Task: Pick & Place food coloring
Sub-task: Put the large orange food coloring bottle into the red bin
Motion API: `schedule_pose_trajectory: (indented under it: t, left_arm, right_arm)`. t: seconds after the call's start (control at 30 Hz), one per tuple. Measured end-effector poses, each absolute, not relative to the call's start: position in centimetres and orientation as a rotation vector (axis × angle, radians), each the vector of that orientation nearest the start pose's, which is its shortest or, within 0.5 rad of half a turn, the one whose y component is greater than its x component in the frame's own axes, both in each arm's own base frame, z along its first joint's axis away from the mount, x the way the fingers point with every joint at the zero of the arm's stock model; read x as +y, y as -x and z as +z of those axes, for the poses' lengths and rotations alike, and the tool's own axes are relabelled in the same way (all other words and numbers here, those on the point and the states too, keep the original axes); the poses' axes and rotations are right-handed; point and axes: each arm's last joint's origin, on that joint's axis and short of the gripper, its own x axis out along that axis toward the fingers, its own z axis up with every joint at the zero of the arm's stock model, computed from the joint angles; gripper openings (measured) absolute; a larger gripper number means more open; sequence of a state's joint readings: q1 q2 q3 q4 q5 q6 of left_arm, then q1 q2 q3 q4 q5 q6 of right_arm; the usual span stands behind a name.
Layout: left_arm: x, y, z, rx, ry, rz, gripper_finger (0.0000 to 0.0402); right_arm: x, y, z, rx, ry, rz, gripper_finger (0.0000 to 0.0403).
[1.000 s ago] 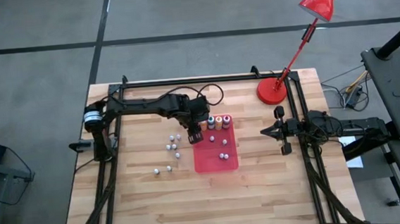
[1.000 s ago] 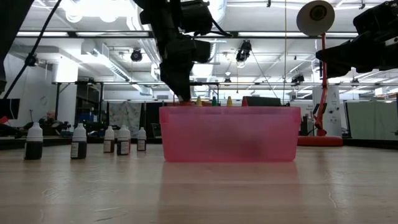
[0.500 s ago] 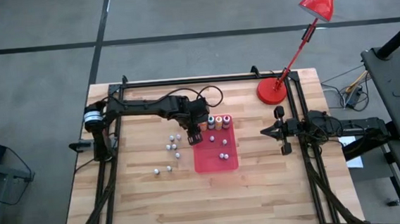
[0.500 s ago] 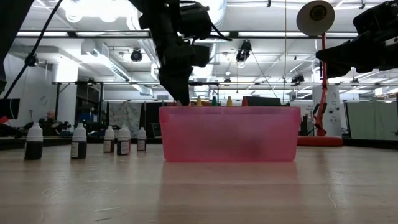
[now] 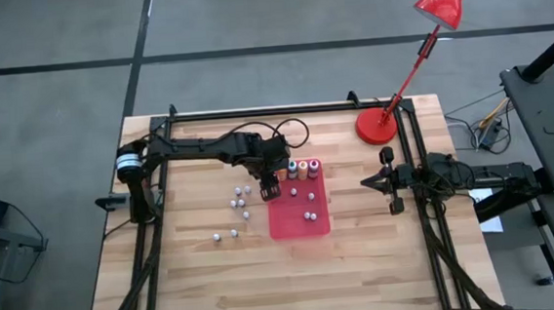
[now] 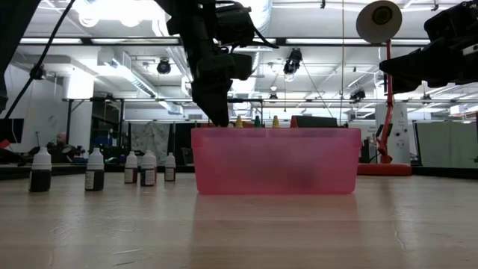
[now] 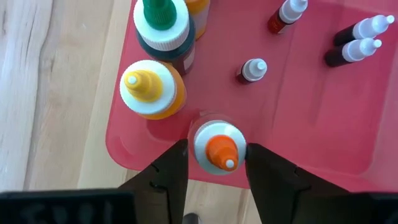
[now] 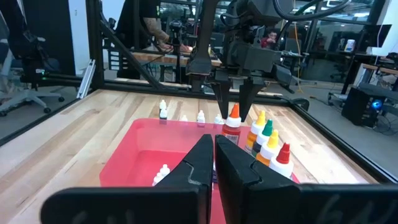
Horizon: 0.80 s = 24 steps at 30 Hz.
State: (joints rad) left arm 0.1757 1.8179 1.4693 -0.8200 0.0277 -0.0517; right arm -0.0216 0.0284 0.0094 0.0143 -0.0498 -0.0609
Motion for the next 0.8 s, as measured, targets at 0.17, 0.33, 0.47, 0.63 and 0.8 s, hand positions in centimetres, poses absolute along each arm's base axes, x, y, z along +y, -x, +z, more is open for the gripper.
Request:
schedule_pose_trajectory:
  t: [0.17,0.33,0.47,0.63,0.8]
  left_arm:
    - [6.4,-36.8,24.3,1.161,0.164,0.161,0.0130]
    - [6.4,-36.8,24.5,1.160,0.164,0.161,0.0131]
    - [6.5,-37.0,25.3,1.136,0.157,0.158,0.0131]
    - [6.5,-37.1,25.7,1.123,0.142,0.149,0.0138]
    - [6.5,-37.0,25.7,1.143,0.146,0.155,0.0173]
  right_arm:
    - [-0.1,-9.9,16.6,0.004,0.060,0.028,0.0009]
    - [-0.1,-9.9,16.6,0.004,0.061,0.028,0.0009]
    - [-0.1,-9.9,16.6,0.004,0.061,0.028,0.0009]
    - [-0.1,-9.9,16.6,0.004,0.061,0.028,0.0009]
    - [-0.1,-9.9,16.6,0.004,0.062,0.028,0.0009]
